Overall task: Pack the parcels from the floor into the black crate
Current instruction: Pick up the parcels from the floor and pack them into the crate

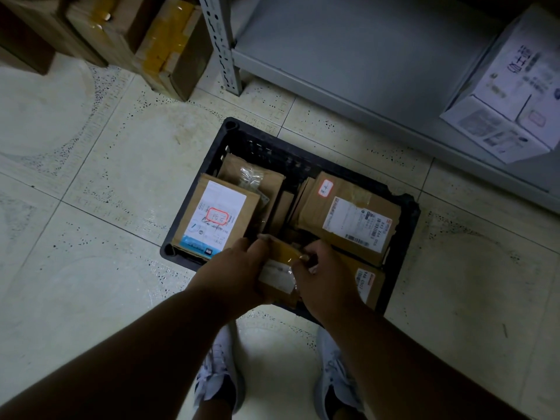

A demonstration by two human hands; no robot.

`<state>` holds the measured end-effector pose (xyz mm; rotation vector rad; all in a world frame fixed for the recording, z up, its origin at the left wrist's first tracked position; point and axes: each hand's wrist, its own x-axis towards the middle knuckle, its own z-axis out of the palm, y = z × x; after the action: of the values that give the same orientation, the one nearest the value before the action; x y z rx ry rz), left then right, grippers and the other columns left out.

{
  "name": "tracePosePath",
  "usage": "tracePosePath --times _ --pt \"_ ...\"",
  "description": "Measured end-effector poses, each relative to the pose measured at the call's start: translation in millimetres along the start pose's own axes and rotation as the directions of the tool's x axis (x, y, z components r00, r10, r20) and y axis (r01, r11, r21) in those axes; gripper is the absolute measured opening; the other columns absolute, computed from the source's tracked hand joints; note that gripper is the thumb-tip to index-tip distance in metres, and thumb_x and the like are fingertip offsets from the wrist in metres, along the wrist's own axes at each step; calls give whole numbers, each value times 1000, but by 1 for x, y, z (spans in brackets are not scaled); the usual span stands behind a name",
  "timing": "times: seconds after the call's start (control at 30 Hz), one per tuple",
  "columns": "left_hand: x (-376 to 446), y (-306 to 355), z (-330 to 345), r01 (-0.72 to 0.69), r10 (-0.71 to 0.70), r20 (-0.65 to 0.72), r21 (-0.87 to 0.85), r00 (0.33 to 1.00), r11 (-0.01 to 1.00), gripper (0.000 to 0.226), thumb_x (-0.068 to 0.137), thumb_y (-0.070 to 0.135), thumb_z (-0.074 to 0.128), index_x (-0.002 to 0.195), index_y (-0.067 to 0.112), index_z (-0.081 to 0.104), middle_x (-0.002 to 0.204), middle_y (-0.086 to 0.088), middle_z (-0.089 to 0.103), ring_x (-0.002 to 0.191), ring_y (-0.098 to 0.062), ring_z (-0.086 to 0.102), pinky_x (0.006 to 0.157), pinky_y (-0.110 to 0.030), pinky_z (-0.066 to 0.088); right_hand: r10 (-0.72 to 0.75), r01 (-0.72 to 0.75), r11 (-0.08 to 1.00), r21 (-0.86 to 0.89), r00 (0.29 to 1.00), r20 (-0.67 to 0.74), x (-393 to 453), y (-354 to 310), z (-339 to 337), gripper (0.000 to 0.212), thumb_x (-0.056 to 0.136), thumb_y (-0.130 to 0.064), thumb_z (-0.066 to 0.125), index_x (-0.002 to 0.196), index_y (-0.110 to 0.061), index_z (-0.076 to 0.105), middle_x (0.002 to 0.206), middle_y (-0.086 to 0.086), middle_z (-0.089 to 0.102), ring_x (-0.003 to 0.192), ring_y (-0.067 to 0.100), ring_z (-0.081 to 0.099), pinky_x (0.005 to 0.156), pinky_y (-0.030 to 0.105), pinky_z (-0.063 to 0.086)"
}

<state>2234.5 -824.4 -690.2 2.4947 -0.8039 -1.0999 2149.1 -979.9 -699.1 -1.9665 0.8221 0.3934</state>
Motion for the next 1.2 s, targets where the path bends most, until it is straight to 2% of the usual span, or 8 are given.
tracePosePath --times 0.33,0.47,0.63,0.8,0.87,0.97,1.1,1.2 --pt "-12 -5 -1 -26 25 17 38 1000 999 65 80 40 73 133 27 38 127 5 54 109 -14 58 89 -27 53 -43 44 999 -31 998 44 -6 -3 1 16 91 -25 64 92 -29 49 89 -4 61 80 12 64 70 39 60" --pt "-8 4 0 -52 52 -10 6 999 999 55 83 42 70 127 29 40 123 5 57 107 -14 58 90 -32 54 34 -35 997 71 999 13 -12 4 0 14 97 -26 58 109 -22 52 101 1 64 90 16 66 73 35 60" --pt "1 11 -3 -12 0 -139 -91 990 996 45 80 38 73 111 30 42 113 5 63 103 -15 62 88 -37 55 -14 22 976 218 999 -39 -13 2 11 60 85 -41 70 136 -26 43 118 -7 62 104 8 64 82 29 58" --pt "6 11 8 5 -49 -191 -224 980 975 63 78 35 77 127 27 38 118 5 62 105 -15 61 89 -36 54 -22 28 933 360 1000 -23 -13 12 15 104 65 -41 87 148 -30 26 128 -11 61 117 6 61 90 37 58" --pt "9 4 11 19 -55 -139 -246 989 969 55 78 35 76 123 28 45 119 6 62 108 -15 60 91 -37 52 9 9 925 380 999 -45 -13 19 19 102 67 -33 87 149 -30 27 131 -10 61 120 7 60 94 39 56" --pt "9 -4 15 65 -83 -66 -238 994 969 43 81 35 74 118 28 51 114 7 65 106 -15 62 90 -35 51 69 -43 917 397 996 -51 -18 19 27 83 70 -30 86 139 -27 41 128 -8 62 118 10 60 92 41 57" --pt "4 -9 22 66 -74 -46 -146 996 987 35 86 33 70 113 24 50 105 6 65 95 -14 62 81 -30 49 74 -62 897 439 997 -11 -31 22 35 64 76 -17 82 131 -23 49 112 -18 61 100 -3 59 68 9 53" --pt "-1 -14 28 92 -98 -53 -115 994 989 26 89 31 65 110 22 53 98 4 65 91 -16 63 80 -34 54 36 -11 880 476 998 -43 -41 29 43 58 79 -24 80 131 -25 52 112 -18 61 96 -6 57 67 5 50"
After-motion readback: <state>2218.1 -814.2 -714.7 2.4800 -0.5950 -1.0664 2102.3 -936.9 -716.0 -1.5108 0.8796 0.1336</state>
